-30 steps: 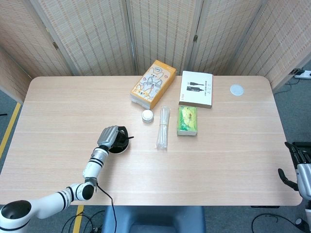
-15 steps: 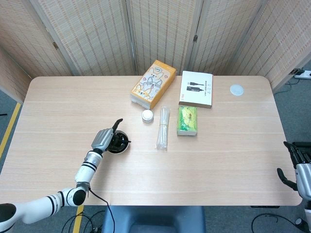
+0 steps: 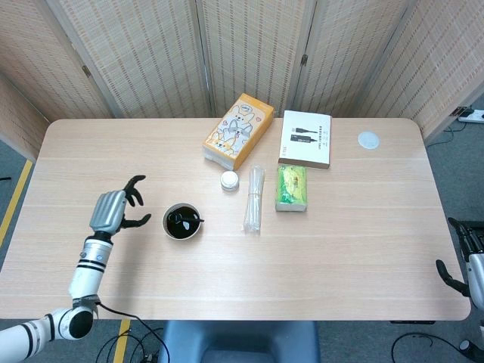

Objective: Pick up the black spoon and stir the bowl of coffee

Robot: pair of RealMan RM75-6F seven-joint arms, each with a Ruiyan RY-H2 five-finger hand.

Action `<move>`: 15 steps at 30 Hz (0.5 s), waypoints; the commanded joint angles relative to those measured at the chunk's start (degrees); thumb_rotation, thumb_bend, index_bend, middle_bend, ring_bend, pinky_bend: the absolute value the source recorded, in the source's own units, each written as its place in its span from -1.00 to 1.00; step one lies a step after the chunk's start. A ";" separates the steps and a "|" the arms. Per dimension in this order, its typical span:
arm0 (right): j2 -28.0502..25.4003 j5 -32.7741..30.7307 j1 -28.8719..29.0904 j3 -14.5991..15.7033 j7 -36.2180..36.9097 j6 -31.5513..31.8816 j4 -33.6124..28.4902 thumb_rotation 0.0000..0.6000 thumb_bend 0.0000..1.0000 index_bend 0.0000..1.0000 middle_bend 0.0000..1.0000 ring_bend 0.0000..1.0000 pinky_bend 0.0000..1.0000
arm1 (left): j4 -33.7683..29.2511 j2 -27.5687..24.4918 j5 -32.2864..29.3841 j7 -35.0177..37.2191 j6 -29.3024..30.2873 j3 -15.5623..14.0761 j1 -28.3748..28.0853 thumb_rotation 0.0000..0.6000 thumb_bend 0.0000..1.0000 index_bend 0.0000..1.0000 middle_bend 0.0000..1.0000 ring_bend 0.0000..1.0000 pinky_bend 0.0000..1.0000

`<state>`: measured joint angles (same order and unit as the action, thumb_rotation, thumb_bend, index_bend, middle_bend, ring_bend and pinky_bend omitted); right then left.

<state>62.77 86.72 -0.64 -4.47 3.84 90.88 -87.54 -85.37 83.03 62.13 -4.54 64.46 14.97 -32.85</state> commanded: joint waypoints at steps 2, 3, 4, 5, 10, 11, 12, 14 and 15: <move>-1.32 -0.86 0.53 0.57 1.02 -2.70 -1.45 1.00 -0.45 -0.80 -0.65 -0.48 -0.51 | -0.35 -2.98 3.02 -1.89 7.18 -2.21 4.91 1.00 -0.45 -0.53 -0.13 -0.24 0.01; -1.63 -1.10 0.75 0.68 1.08 -3.50 -1.77 1.00 -0.43 -0.80 -0.67 -0.51 -0.51 | -0.45 -3.38 3.68 -2.04 8.51 -2.66 5.77 1.00 -0.45 -0.52 -0.13 -0.25 -0.01; -1.91 -1.21 0.99 0.82 1.12 -4.26 -2.01 1.00 -0.42 -0.80 -0.69 -0.55 -0.51 | -0.56 -3.76 4.45 -2.07 9.77 -3.15 6.62 1.00 -0.45 -0.52 -0.14 -0.27 -0.03; -2.15 -1.28 1.24 0.98 1.19 -4.99 -2.20 1.00 -0.41 -0.80 -0.71 -0.58 -0.51 | -0.70 -4.12 5.09 -2.10 10.91 -3.65 7.48 1.00 -0.45 -0.52 -0.16 -0.30 -0.06; -2.46 -1.15 2.38 1.31 2.30 -7.34 -2.53 1.00 -0.39 -0.80 -0.73 -0.64 -0.52 | -2.28 -5.56 9.35 -4.00 17.96 -6.66 12.13 1.00 -0.45 -0.52 -0.21 -0.36 -0.21; -2.46 -1.01 2.56 1.35 2.65 -7.58 -2.46 1.00 -0.39 -0.80 -0.73 -0.64 -0.52 | -2.86 -5.91 10.31 -4.02 19.19 -7.39 13.15 1.00 -0.45 -0.52 -0.22 -0.36 -0.22; -2.48 -0.85 2.71 1.39 2.95 -7.74 -2.39 1.00 -0.40 -0.80 -0.73 -0.64 -0.52 | -3.45 -6.24 10.84 -3.91 19.88 -7.93 13.91 1.00 -0.45 -0.53 -0.23 -0.37 -0.24; -2.42 -0.50 3.01 1.34 3.78 -7.84 -2.11 1.00 -0.42 -0.80 -0.73 -0.64 -0.52 | -4.86 -6.99 11.92 -3.96 21.47 -9.07 15.62 1.00 -0.45 -0.54 -0.25 -0.38 -0.28; -2.36 -0.29 3.14 1.32 4.20 -7.83 -1.96 1.00 -0.44 -0.80 -0.73 -0.64 -0.52 | -5.39 -7.26 12.38 -4.23 22.17 -9.54 16.32 1.00 -0.45 -0.54 -0.25 -0.38 -0.29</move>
<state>60.37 86.21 2.31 -3.14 7.71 83.11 -89.67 -89.68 76.54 73.69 -8.34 85.51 6.47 -17.70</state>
